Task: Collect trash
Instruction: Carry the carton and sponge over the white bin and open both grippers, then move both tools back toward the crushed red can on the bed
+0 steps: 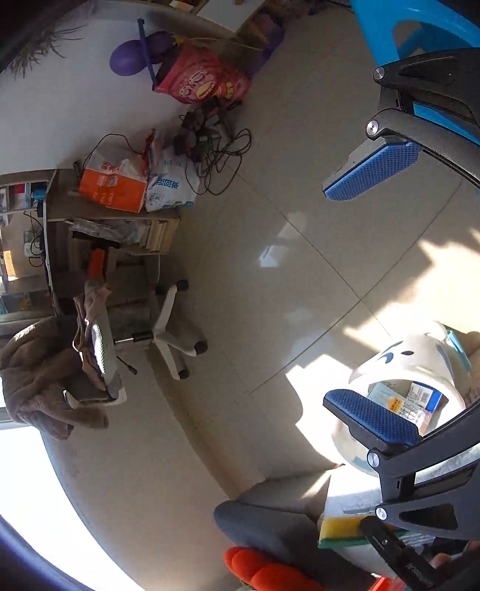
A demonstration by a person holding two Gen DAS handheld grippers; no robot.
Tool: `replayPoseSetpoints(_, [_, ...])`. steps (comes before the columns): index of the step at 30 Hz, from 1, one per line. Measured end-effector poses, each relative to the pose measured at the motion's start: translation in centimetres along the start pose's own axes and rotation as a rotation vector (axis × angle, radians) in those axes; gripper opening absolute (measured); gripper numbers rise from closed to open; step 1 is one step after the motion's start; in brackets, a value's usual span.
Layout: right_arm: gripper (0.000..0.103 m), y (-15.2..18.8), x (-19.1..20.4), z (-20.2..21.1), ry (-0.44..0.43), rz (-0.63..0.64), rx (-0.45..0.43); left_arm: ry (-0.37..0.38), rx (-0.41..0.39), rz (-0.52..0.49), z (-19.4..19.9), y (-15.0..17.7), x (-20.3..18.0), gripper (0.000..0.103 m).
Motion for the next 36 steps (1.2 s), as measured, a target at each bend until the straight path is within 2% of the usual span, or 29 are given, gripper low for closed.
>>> replayPoseSetpoints(4, [0.103,0.0,-0.5,0.0,0.010,0.000,-0.002,0.014,0.039,-0.020,-1.0,0.2,-1.3,0.079])
replayPoseSetpoints(7, [0.103,-0.1,-0.7,0.1,0.023,-0.002,-0.008,0.003,0.041,-0.033,-0.9,0.5,-1.4,0.082])
replayPoseSetpoints(12, [0.103,0.1,-0.1,0.3,0.043,0.033,-0.019,-0.035,0.056,-0.064,-0.4,1.5,-0.6,0.083])
replayPoseSetpoints(23, [0.103,1.5,3.2,0.4,-0.002,0.109,0.008,-0.163,0.152,-0.108,1.3,6.3,5.6,0.083])
replayPoseSetpoints(27, [0.103,2.6,5.3,0.4,-0.028,0.147,0.027,-0.182,0.191,-0.098,2.5,7.7,8.2,0.083])
replayPoseSetpoints(36, [0.103,4.5,9.4,0.3,-0.073,0.213,0.059,-0.206,0.337,-0.103,3.3,12.4,13.2,0.084])
Point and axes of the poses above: each gripper's, at about its wrist camera, not at the fingertips, and z roughly against the way its jaws point, x to its left, y to its underside, the point moved 9 cm from there along -z, roughly the way its jaws point, and after that the axes turned 10 degrees about -z, right-handed, at the moved point
